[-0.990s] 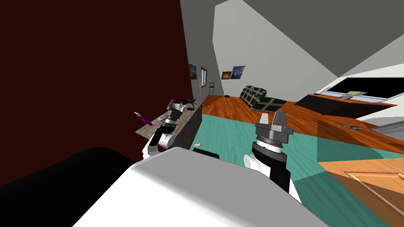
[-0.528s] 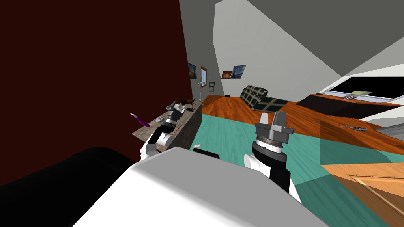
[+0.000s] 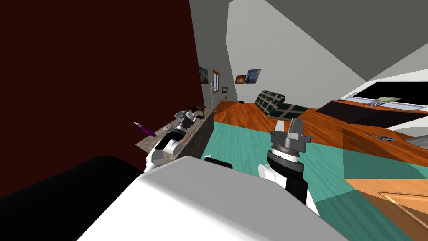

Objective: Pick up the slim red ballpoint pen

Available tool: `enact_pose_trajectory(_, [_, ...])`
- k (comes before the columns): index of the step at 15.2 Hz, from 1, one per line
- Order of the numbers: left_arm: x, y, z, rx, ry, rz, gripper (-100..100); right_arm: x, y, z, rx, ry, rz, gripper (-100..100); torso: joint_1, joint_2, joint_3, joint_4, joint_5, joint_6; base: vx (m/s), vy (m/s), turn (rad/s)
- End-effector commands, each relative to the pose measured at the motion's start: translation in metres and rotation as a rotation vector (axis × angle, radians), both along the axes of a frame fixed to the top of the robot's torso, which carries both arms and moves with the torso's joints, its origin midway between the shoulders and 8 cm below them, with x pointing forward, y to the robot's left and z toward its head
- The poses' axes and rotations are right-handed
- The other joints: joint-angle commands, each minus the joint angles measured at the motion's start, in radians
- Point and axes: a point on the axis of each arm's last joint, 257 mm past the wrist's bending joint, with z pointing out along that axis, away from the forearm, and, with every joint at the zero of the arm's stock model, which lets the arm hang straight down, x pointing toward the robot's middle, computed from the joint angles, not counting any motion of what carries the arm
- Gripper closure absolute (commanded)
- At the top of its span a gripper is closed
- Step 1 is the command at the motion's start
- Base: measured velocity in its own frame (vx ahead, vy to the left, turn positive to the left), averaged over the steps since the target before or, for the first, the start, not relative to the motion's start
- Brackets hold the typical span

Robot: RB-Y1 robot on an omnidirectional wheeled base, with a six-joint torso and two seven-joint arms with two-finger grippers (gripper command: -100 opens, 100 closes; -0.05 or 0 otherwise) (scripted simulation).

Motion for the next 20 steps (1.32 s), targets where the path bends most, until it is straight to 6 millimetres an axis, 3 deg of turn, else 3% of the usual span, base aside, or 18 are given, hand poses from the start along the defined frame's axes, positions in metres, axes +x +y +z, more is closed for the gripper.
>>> enact_pose_trajectory(1, [0.003,0.005,-0.010,-0.033,0.053,-0.010,-100,0.000,0.000,0.000,0.000,0.000,0.000,0,0.000,0.000,0.000,0.000,0.000,0.000,0.070,-0.015,0.015])
enact_pose_trajectory(20, [0.007,0.035,-0.095,-0.163,0.430,0.018,-100,0.000,0.000,0.000,0.000,0.000,0.000,0,0.001,0.000,0.000,0.000,0.000,0.000,0.067,-0.010,0.022])
